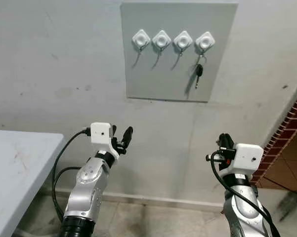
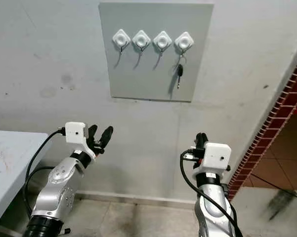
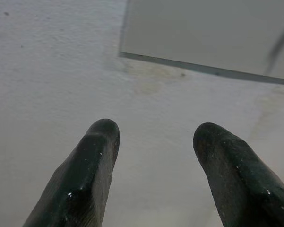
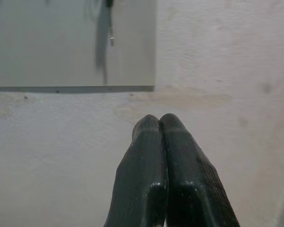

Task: Hang keys on a hook

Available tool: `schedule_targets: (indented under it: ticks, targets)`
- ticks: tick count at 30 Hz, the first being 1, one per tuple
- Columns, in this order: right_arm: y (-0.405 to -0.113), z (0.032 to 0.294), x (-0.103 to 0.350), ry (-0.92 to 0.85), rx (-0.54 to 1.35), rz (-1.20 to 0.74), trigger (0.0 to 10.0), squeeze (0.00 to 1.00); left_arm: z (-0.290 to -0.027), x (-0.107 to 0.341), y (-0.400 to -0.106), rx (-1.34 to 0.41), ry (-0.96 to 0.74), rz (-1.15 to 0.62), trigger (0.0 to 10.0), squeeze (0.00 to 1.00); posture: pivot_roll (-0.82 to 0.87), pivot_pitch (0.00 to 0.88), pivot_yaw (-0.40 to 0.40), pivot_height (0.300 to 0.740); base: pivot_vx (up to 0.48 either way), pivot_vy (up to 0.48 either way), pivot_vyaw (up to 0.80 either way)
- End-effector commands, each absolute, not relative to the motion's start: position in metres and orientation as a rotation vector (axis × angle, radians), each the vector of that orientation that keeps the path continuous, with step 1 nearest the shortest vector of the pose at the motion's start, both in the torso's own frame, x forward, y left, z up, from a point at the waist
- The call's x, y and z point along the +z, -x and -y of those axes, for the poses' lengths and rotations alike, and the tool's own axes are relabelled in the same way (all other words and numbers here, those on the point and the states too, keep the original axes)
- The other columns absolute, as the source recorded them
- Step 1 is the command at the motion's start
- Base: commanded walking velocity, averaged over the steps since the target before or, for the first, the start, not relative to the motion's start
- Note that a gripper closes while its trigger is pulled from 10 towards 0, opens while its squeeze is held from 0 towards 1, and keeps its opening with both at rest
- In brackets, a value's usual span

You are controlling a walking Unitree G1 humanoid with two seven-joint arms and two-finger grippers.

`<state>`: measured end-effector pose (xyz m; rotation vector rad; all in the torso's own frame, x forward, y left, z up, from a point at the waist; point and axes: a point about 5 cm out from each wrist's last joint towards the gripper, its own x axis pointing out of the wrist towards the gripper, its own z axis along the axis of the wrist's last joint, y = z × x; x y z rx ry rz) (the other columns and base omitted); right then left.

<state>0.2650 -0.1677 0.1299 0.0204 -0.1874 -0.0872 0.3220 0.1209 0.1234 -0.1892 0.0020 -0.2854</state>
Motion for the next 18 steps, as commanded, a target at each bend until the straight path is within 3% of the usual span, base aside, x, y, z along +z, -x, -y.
schedule_targets:
  ticks: [1,14,18]
  targets:
    - [-0.2642,0.1667,0.1357,-0.029,-0.079,0.218,10.0,0.00,-0.1226,0.1265,-0.3208,-0.289,0.177,0.009,10.0,0.00,-0.04,0.000,0.029,0.740,0.337,0.000,0.00]
    - [-0.2638,0.1669,0.1349,-0.032,-0.078,0.217,10.0,0.00,-0.1201,0.1247,-0.3198,-0.297,0.180,-0.002,10.0,0.00,-0.05,0.000,0.029,0.740,0.411,0.000,0.00]
    - [-0.2635,0.1669,0.1348,-0.027,-0.075,0.215,10.0,0.00,-0.1180,0.1245,-0.3195,-0.271,0.192,0.005,10.0,0.00,-0.05,0.000,0.026,0.740,0.072,0.000,0.00]
